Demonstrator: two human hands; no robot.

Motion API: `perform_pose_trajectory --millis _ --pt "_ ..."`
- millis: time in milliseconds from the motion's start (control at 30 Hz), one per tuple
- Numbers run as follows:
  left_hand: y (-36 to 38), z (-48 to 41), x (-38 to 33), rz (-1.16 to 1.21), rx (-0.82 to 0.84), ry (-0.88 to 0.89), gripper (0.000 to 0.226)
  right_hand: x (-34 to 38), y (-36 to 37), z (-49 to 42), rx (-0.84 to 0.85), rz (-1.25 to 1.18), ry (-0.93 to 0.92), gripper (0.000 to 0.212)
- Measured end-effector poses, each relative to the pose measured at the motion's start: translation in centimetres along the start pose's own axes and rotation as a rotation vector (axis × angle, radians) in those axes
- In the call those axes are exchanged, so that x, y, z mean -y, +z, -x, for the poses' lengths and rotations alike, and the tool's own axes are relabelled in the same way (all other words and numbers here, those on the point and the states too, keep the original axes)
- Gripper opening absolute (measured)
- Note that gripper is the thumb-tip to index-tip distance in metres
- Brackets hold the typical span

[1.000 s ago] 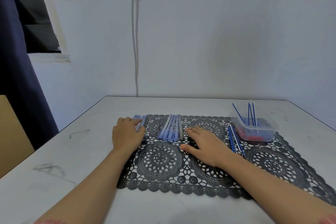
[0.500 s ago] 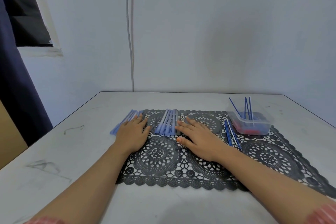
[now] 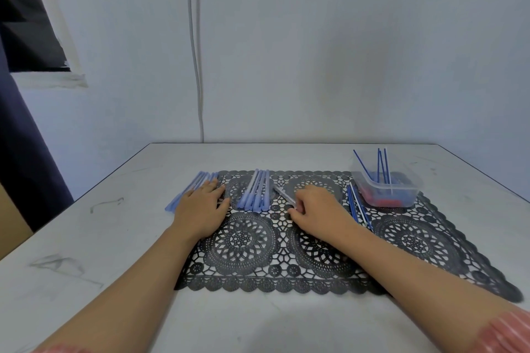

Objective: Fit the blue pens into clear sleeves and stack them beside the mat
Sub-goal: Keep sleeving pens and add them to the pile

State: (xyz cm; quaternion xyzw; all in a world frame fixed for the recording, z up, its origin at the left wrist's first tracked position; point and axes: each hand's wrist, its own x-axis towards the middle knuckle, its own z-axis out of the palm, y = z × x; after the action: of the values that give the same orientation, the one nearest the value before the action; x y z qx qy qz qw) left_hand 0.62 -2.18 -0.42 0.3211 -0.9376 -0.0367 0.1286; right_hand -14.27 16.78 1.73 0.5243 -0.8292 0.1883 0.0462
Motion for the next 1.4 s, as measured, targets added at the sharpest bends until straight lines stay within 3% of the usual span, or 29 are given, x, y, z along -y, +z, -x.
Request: perform_pose_trajectory --millis 100,267,467,600,667,800,867,1133,1300,1400 --pt "0.0 0.0 0.0 0.021 -0.07 0.029 0.049 -0.2 -0.4 0.0 -0.018 0.007 0.089 0.005" --pt "-0.7 0.5 -1.2 0.161 -0.392 0.197 0.059 -0.4 -0.7 -0.1 -0.081 0.013 0.071 0.048" --pt "-1.6 1.4 -3.1 0.297 -0.504 0.404 0.036 -0.1 -1.6 -0.2 -0.322 -0.524 0.099 0.08" --pt "-2.0 1.7 -3.4 0.34 -0.469 0.546 0.033 1.0 -1.7 -0.3 -0.316 -0.866 0.14 0.091" --pt "-2.2 2.0 -3.6 0.35 -0.436 0.6 0.035 1.8 -1.8 0.0 -0.302 -1.0 0.141 0.086" --pt "-2.4 2.5 -4.4 0.341 -0.382 0.671 0.042 2.9 -2.4 0.8 -0.254 -1.207 0.137 0.038" --pt "-2.4 2.6 -4.6 0.325 -0.396 0.689 0.039 2.9 -2.6 1.1 -0.194 -1.219 0.099 0.024" --pt "-2.0 2.1 -3.9 0.328 -0.461 0.687 0.023 2.1 -2.2 1.0 -0.132 -1.074 0.011 0.024" --pt "-1.9 1.8 -3.3 0.366 -0.492 0.579 0.03 0.9 -2.4 0.7 -0.214 -1.149 0.091 0.01" --pt "-1.9 1.6 -3.2 0.373 -0.498 0.529 0.03 0.2 -2.8 0.5 -0.251 -1.082 0.157 0.013"
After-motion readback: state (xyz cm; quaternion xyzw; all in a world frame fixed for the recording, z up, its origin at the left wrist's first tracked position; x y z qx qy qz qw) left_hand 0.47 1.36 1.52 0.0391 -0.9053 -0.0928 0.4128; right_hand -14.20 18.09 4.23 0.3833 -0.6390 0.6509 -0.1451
